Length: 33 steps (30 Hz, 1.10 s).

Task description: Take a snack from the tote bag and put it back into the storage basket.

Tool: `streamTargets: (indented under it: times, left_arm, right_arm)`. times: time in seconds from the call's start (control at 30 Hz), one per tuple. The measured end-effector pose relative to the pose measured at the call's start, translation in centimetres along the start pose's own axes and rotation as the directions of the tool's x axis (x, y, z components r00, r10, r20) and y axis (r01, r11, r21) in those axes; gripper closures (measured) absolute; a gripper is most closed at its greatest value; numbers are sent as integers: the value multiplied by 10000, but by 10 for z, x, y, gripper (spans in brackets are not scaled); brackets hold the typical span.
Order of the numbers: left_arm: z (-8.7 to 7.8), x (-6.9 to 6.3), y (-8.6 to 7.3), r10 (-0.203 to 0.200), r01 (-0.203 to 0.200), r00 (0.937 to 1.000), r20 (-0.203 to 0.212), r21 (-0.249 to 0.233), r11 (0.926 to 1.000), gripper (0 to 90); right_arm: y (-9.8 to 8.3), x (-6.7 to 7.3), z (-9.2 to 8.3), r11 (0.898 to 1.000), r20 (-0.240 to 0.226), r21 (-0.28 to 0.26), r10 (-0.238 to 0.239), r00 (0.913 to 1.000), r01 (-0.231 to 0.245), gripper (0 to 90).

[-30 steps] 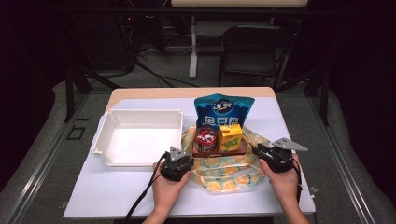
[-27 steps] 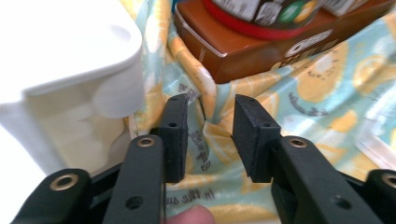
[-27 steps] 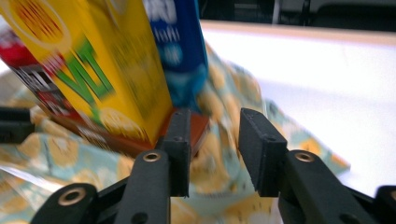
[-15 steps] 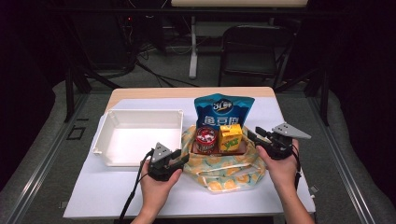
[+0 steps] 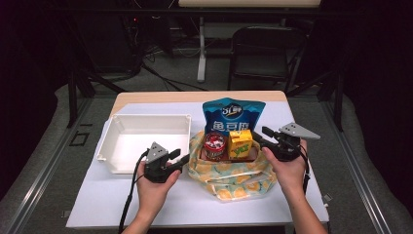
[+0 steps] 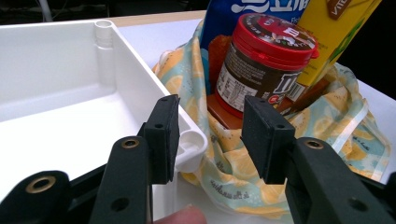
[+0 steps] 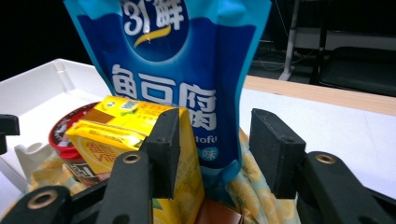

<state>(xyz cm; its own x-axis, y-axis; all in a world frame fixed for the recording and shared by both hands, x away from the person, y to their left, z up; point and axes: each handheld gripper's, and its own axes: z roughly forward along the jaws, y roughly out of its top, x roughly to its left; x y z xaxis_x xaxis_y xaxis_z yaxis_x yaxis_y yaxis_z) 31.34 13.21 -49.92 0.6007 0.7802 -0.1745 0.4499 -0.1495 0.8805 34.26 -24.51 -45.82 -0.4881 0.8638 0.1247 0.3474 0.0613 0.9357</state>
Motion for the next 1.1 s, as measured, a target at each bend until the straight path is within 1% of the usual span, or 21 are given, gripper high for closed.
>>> streamTargets:
  times: [0.13, 0.23, 0.33, 0.43, 0.53, 0.63, 0.67, 0.73, 0.8, 0.9, 1.0, 1.07, 1.1]
  left_arm:
    - [-3, 3, -1, 101, -101, 9999, 11, 70, 9999, 566]
    - [-7, 7, -1, 18, -18, 10000, -6, -7, 10000, 565]
    - [-10, 10, -2, -23, 23, 10000, -40, -37, 10000, 564]
    - [-11, 12, -2, -41, 40, 10000, -87, -100, 9999, 564]
    - [-12, 14, -2, -41, 40, 10000, -56, -89, 10000, 560]
    - [-10, 15, -2, -97, 99, 9998, 160, -146, 9998, 545]
    - [-10, 15, -2, -35, 38, 9998, 184, -163, 9999, 535]
    - [-10, 15, -1, 45, -37, 9996, 292, -255, 9997, 521]
    - [-10, 16, -1, 40, -27, 9993, 362, -337, 9994, 507]
    - [-11, 17, -1, 55, -43, 9992, 391, -315, 9995, 499]
    - [-11, 19, -2, 5, 7, 9993, 378, -326, 9995, 500]
    - [-11, 19, -1, -29, 43, 9992, 394, -335, 9994, 501]
    - [-11, 19, -1, -44, 58, 9991, 411, -331, 9994, 503]
  right_arm:
    - [2, 3, -3, 9999, 95, -63, -104, 9999, 104, 525]
    - [4, 1, -1, 9999, 193, -111, -23, 9998, 25, 502]
    - [7, -4, 4, 9998, 298, -156, 110, 9995, -105, 490]
    - [10, -8, 12, 9996, 222, -127, 239, 9995, -236, 477]
    - [14, -8, 19, 9994, 122, -185, 281, 9995, -279, 471]
    - [20, -8, 28, 9995, 92, -138, 270, 9996, -269, 471]
    - [22, -7, 31, 9995, 87, -114, 296, 9995, -295, 473]
    - [26, -6, 38, 9995, 34, -67, 295, 9996, -295, 486]
    - [28, -5, 44, 9995, 44, -56, 313, 9995, -312, 509]
    - [30, -2, 50, 9998, -25, 15, 187, 9998, -187, 544]
    - [30, -1, 53, 9999, 157, 79, 85, 9998, -86, 613]
    - [29, 1, 53, 10000, 147, 32, 37, 9999, -38, 664]
    - [30, 1, 54, 9999, 161, 99, -54, 9999, 52, 704]
